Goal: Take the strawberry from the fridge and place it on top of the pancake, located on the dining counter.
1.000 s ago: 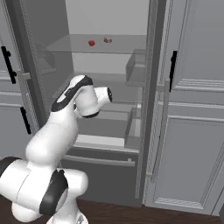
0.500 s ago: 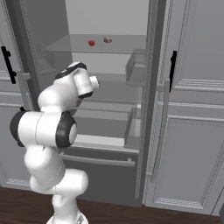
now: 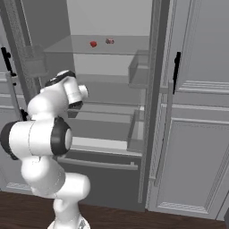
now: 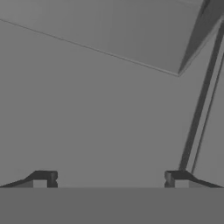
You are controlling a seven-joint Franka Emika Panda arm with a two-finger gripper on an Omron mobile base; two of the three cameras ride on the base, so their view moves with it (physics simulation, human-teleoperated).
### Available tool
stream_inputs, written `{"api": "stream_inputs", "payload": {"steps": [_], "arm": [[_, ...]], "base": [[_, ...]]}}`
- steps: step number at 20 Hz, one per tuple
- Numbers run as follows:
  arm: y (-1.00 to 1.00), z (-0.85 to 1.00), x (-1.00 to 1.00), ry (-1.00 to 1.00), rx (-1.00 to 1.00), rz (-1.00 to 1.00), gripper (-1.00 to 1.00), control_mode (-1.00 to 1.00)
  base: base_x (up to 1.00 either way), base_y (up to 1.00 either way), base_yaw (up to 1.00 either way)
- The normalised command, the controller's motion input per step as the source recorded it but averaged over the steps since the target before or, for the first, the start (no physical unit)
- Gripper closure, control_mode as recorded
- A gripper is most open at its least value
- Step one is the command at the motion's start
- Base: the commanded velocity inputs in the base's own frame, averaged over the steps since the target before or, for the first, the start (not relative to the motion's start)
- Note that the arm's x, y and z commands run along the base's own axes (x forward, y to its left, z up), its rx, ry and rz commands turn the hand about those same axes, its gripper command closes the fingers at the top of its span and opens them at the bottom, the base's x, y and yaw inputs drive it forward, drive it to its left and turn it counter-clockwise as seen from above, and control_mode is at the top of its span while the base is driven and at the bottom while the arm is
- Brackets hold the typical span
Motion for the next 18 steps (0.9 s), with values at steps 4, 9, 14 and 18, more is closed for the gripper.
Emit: {"api": "stream_inputs", "payload": {"steps": [4, 9, 14, 18], "arm": [[0.94, 0.00, -0.33, 0.05, 0.00, -0.13, -1.00, -1.00], [0.77, 0.00, -0.05, 0.07, 0.00, -0.14, -1.00, -1.00], [0.53, 0.00, 0.00, 0.07, 0.00, -0.10, -1.00, -1.00], [0.61, 0.00, 0.01, 0.08, 0.00, -0.08, -1.00, -1.00]], "base": [[0.00, 0.00, 0.00], [0.00, 0.00, 0.00], [0.00, 0.00, 0.00], [0.00, 0.00, 0.00]]}}
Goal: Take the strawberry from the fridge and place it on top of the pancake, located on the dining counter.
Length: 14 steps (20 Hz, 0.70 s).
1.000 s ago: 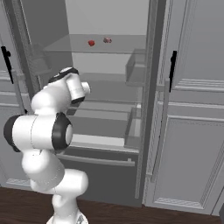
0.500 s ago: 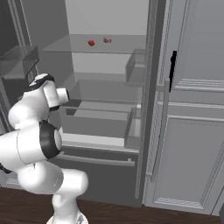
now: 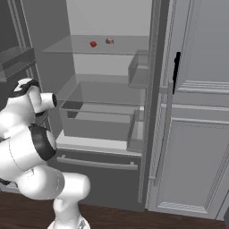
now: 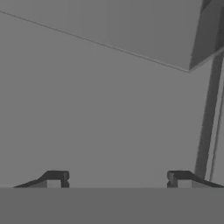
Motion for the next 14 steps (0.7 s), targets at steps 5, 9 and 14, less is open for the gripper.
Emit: {"api": "stream_inputs", "payload": {"steps": [5, 9, 14], "arm": [[0.66, -0.01, 0.01, 0.06, -0.01, -0.09, -1.00, -1.00], [0.17, 0.00, 0.00, 0.01, -0.01, -0.05, -1.00, -1.00], [-0.69, 0.00, 0.00, 0.01, -0.05, 0.00, -1.00, -1.00]], "base": [[0.00, 0.00, 0.00], [0.00, 0.00, 0.00], [0.00, 0.00, 0.00]]}}
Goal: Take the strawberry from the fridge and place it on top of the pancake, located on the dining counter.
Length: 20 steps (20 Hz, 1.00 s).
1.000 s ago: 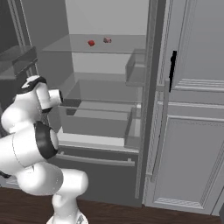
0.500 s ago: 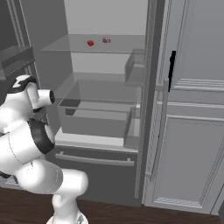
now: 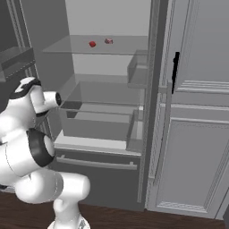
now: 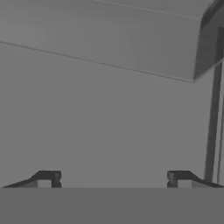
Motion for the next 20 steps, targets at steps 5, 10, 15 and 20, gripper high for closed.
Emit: {"api": "stream_inputs", "payload": {"steps": [5, 10, 15, 20], "arm": [[-1.00, 0.00, 0.00, 0.00, 0.00, 0.01, -1.00, -1.00], [-1.00, 0.00, 0.01, -0.06, -0.12, 0.18, -1.00, -1.00], [-1.00, -0.03, -0.03, -0.14, -0.48, 0.31, -1.00, -1.00], [-1.00, -0.19, -0.17, -0.31, -0.52, 0.30, -1.00, -1.00]], "base": [[0.00, 0.00, 0.00], [0.00, 0.00, 0.00], [0.00, 0.00, 0.00], [0.00, 0.00, 0.00]]}}
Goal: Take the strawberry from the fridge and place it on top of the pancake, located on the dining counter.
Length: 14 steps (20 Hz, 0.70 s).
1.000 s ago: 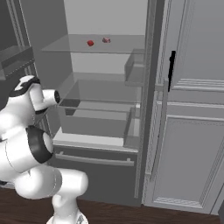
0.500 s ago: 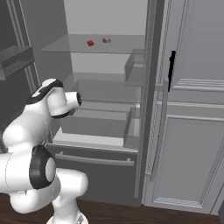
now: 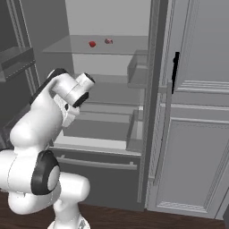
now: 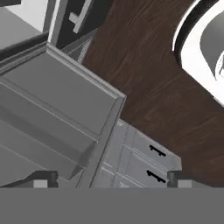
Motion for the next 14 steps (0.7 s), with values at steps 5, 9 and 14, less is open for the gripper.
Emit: {"api": "stream_inputs", "payload": {"steps": [5, 9, 14], "arm": [[-0.95, -0.33, -0.21, -0.36, -0.65, 0.33, -1.00, -1.00], [-0.70, -0.32, -0.51, -0.51, -0.61, 0.39, -1.00, -1.00], [-0.41, 0.11, -0.62, -0.51, -0.28, 0.32, -1.00, -1.00]], "base": [[0.00, 0.00, 0.00], [0.00, 0.00, 0.00], [0.00, 0.00, 0.00]]}}
